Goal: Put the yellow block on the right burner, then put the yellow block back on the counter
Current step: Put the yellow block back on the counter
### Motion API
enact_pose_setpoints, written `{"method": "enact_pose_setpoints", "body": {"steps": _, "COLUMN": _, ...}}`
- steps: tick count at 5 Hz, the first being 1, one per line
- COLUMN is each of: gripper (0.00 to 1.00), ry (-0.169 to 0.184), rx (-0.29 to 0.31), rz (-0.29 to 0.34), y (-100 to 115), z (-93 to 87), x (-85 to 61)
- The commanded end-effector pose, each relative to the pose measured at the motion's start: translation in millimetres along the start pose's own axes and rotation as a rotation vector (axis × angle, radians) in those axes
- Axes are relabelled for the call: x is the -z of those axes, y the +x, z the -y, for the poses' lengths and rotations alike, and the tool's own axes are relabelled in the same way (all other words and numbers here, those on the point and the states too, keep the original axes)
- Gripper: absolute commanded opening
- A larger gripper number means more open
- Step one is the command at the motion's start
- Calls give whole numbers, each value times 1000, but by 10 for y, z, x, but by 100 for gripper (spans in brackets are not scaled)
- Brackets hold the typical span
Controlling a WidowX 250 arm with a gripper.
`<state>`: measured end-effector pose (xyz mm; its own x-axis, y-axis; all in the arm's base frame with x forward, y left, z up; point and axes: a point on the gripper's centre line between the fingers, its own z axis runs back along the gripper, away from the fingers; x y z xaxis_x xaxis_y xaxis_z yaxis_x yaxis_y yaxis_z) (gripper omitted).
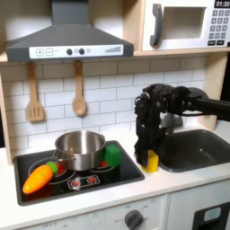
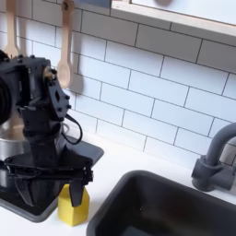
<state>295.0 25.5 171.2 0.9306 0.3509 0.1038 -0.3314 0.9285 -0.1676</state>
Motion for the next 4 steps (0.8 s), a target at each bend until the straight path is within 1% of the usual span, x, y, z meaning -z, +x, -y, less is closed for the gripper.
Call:
{"method": "enact_pose_setpoints", "body": {"steps": 1, "gripper": 100, "ry": -6, "rx": 5, "rz": 29, "y": 0, "z": 21, "x": -97}}
{"method": "enact_pose_setpoints", "body": {"steps": 3, "gripper": 100, "ry": -5, "rx": -12, "rz": 41, "y": -17, "z": -38, "x": -173}}
{"method": "enact_pose_setpoints", "body": {"steps": 4, "gripper": 100, "ry": -15, "rx": -36, "rz": 40, "y": 13, "z": -171, "x": -258}}
